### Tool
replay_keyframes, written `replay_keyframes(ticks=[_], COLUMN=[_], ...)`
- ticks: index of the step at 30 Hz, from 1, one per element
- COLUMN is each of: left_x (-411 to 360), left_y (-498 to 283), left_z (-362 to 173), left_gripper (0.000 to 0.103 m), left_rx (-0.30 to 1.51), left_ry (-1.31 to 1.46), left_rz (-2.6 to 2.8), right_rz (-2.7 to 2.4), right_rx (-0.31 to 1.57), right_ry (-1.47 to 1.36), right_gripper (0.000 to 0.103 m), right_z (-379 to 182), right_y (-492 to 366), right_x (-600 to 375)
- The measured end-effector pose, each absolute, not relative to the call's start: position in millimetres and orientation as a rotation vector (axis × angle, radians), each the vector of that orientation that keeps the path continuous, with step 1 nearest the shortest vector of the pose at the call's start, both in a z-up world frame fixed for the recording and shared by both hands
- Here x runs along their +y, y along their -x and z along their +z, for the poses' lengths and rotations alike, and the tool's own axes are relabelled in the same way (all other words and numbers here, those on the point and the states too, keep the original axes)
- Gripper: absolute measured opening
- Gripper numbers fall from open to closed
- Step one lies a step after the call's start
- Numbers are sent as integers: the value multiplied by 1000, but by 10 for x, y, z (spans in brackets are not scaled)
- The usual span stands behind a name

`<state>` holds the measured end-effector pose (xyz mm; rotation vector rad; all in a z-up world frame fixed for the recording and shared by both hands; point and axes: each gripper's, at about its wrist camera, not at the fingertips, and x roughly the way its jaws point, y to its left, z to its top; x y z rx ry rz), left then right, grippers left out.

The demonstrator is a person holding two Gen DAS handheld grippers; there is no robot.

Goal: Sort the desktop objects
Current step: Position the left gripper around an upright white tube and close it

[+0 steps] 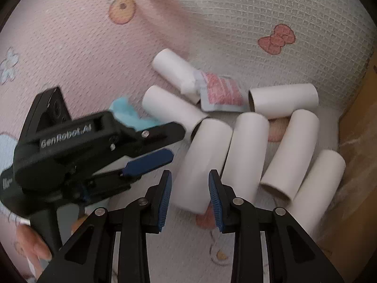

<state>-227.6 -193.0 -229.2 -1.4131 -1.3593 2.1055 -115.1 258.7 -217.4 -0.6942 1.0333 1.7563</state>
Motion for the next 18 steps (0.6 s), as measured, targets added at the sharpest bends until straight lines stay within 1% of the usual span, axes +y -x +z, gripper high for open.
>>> replay_keyframes(ticks=[8, 10, 14, 18], left_x=[-1734, -1742, -1785, -1725], left_y=[2357, 2337, 2246, 2115], left_z=[-2331, -2348, -2402, -2354], left_gripper=[44, 44, 44, 44], left_rx=[-1222, -1221, -1287, -1197], left_ry=[1482, 1493, 1498, 1528], left_rz=[2112, 2096, 2045, 2096], right_rz=[1720, 1724, 1736, 1745], right_rx=[1098, 1105, 1100, 1109], right_ry=[692, 691, 692, 714], right_gripper=[28, 28, 29, 29], right_z=[-2325, -2336, -2339, -2340], right_y=[1093, 1088, 1059, 1035], right_x=[2745, 2734, 2677, 2547])
